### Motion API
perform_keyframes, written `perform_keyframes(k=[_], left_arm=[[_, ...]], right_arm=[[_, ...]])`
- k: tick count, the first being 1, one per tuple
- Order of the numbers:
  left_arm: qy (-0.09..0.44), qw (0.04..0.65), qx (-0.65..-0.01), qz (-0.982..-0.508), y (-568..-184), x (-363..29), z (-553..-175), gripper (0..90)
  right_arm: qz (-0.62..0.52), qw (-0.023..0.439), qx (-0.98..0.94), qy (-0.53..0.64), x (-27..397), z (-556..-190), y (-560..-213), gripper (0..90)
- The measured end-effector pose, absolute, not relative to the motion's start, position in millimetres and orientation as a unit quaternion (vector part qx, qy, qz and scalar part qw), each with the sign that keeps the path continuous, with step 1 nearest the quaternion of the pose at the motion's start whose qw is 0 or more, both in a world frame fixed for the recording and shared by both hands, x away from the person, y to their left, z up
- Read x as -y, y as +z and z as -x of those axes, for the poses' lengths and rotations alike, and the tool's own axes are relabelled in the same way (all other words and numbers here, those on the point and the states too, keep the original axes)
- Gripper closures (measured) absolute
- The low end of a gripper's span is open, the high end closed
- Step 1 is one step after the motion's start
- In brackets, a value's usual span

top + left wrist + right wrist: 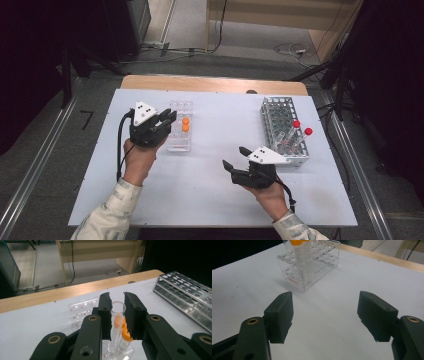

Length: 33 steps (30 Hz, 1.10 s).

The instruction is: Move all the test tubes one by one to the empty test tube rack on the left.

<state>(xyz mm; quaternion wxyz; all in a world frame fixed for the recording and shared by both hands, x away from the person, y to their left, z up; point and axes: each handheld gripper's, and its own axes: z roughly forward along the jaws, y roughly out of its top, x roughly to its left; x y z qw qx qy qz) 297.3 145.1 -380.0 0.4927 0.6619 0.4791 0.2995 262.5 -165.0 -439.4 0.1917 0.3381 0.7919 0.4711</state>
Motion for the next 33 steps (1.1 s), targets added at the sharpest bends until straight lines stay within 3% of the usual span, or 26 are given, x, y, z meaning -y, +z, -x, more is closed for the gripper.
perform_keyframes(k=[14,33], left_arm=[[0.324,0.465,-0.479,-0.67,-397,-135,-319,75.9],[0.302,0.437,-0.486,-0.694,-423,-130,-325,75.5]], right_arm=[[-0.341,0.191,-0.789,0.473,167,-263,-439,28.3],[-0.338,0.195,-0.79,0.472,167,-262,-440,29.1]])
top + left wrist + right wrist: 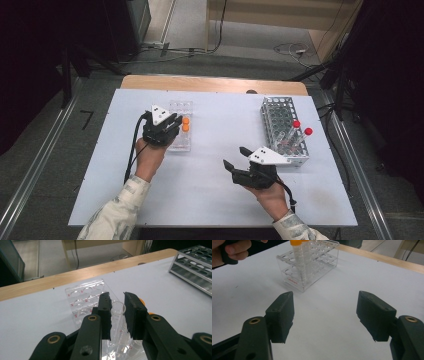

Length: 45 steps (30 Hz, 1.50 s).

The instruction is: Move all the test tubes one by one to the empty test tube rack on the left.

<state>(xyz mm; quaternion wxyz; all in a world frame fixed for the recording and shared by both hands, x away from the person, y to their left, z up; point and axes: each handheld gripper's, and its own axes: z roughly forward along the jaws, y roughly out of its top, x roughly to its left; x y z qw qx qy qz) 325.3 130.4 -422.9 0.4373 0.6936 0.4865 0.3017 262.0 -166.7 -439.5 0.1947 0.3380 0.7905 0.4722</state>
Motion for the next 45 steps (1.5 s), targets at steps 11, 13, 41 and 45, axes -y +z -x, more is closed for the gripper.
perform_keyframes(k=[11,13,41,45], left_arm=[[0.29,0.449,-0.489,-0.689,-420,-132,-323,71.0],[0.289,0.452,-0.491,-0.686,-419,-134,-322,68.5],[0.265,0.476,-0.527,-0.652,-410,-144,-308,10.4],[0.268,0.476,-0.524,-0.654,-409,-141,-307,10.4]], right_arm=[[-0.339,0.196,-0.79,0.472,167,-261,-439,29.6],[-0.339,0.195,-0.79,0.473,168,-261,-439,29.7],[-0.425,0.258,-0.733,0.463,252,-267,-434,33.5],[-0.446,0.271,-0.72,0.458,264,-273,-439,34.8]])
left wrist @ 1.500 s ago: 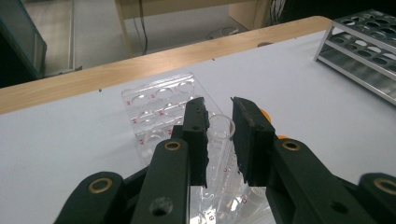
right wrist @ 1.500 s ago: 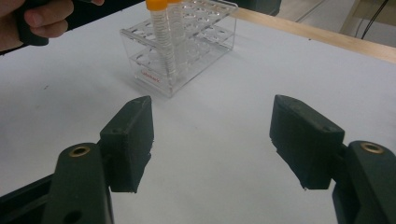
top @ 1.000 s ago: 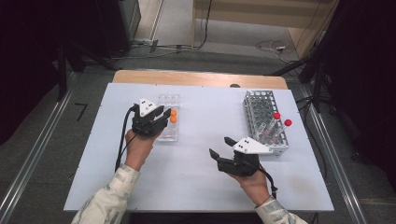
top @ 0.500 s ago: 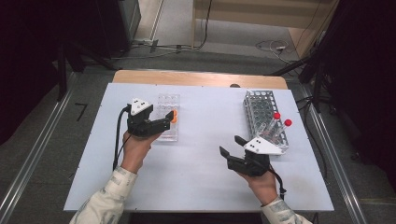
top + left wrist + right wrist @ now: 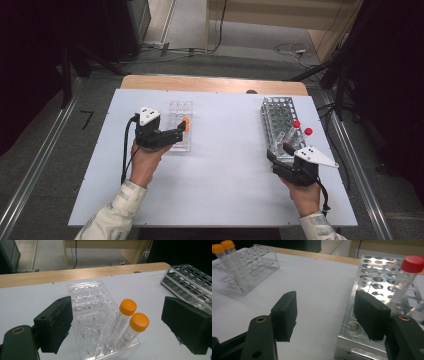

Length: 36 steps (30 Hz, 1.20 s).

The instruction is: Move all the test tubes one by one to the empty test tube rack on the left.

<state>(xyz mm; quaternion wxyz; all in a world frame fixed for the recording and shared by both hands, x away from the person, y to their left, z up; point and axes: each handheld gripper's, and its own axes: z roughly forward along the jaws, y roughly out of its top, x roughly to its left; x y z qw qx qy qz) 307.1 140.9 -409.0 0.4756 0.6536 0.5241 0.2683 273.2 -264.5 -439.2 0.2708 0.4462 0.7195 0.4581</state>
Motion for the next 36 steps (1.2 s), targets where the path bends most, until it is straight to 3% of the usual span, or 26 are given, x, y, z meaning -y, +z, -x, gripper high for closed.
perform_keyframes(k=[17,36], left_arm=[[0.249,0.478,-0.513,-0.668,-410,-134,-308,10.4],[0.243,0.475,-0.509,-0.676,-411,-130,-307,10.6]], right_arm=[[-0.486,0.315,-0.693,0.429,269,-312,-461,54.7],[-0.486,0.325,-0.692,0.425,267,-322,-467,72.5]])
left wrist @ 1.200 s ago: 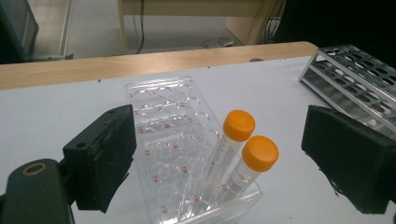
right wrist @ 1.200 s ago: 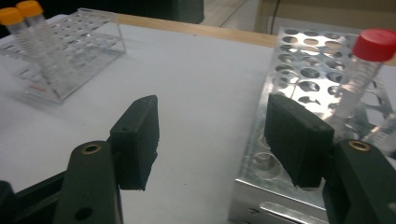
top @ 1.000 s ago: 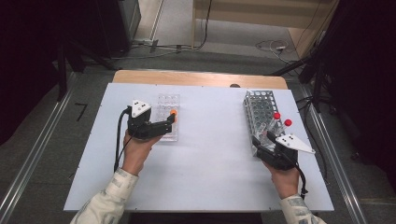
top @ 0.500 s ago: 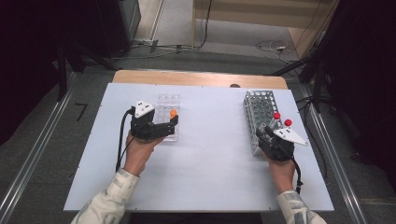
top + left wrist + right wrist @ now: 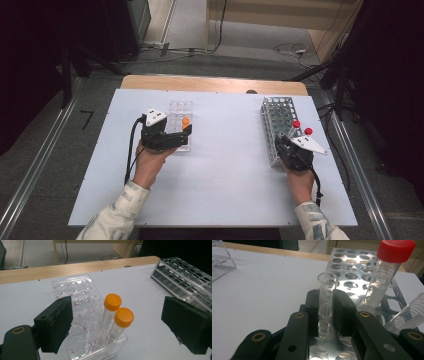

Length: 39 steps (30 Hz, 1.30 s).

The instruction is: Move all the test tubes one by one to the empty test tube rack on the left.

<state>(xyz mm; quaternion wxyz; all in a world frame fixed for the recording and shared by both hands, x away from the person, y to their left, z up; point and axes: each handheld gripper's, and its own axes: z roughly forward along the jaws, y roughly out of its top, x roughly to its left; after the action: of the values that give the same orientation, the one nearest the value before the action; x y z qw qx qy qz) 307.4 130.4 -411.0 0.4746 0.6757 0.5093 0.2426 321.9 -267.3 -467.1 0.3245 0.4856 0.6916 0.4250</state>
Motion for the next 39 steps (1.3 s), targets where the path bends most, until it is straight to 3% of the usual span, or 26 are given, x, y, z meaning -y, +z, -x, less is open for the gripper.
perform_keyframes(k=[7,24,39], left_arm=[[0.242,0.477,-0.508,-0.675,-410,-130,-307,10.6],[0.242,0.486,-0.501,-0.674,-405,-128,-303,10.6],[0.239,0.495,-0.49,-0.677,-401,-121,-297,11.1]], right_arm=[[-0.486,0.326,-0.688,0.43,269,-320,-462,72.6],[-0.453,0.35,-0.663,0.482,272,-293,-409,73.0],[-0.407,0.272,-0.712,0.504,231,-279,-414,73.0]])
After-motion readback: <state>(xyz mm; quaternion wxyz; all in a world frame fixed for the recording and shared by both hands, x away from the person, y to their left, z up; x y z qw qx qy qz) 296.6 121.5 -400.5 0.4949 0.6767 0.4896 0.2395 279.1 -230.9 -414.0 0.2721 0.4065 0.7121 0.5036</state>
